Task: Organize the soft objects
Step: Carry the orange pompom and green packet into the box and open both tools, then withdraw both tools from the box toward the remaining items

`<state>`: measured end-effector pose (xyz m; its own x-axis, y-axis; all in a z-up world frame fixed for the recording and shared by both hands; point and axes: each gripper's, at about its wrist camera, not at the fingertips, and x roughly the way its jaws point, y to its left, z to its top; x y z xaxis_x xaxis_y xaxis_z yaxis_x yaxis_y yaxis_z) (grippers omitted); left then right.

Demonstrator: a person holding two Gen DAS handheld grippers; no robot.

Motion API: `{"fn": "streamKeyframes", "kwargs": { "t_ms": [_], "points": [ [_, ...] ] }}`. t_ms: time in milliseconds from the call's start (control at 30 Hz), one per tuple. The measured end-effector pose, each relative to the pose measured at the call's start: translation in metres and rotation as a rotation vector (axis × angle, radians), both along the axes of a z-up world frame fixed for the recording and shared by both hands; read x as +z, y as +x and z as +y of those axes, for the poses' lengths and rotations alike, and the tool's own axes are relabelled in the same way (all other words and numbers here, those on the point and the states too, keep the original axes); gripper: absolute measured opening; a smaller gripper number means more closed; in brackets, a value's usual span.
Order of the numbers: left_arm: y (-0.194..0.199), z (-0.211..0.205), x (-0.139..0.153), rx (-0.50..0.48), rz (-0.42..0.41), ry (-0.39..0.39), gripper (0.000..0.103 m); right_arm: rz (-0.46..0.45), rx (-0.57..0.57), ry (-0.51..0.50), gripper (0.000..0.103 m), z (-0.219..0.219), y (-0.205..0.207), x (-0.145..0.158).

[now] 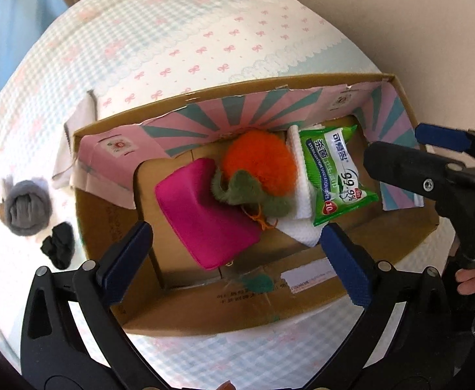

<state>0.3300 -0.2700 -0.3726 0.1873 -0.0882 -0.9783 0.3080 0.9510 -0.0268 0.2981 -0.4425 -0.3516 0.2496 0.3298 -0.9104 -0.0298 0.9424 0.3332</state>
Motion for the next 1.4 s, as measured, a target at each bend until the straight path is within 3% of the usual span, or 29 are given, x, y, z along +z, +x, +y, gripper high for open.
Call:
{"fn": "streamKeyframes", "kwargs": {
  "t_ms": [267,733,1067,1400],
  "points": [
    [-0.013,0.008,0.020,0.018,-0.050,-0.011,0.103,-0.060,-0.017,-0.020,0.103,0.002,-0.012,0.026],
    [-0.066,0.052,0.132,0.079,-0.217,-0.048,0.103,-0.202,-0.042,-0.049,0.103,0.018,-0.065,0.118],
    [-0.133,0.124,0.218,0.182,-0.370,-0.109,0.103,-0.351,-0.046,-0.081,0.103,0.060,-0.123,0.203],
    [-0.197,0.225,0.262,0.279,-0.456,-0.101,0.103,-0.436,-0.037,-0.069,0.103,0.131,-0.177,0.250]
  ]
}}
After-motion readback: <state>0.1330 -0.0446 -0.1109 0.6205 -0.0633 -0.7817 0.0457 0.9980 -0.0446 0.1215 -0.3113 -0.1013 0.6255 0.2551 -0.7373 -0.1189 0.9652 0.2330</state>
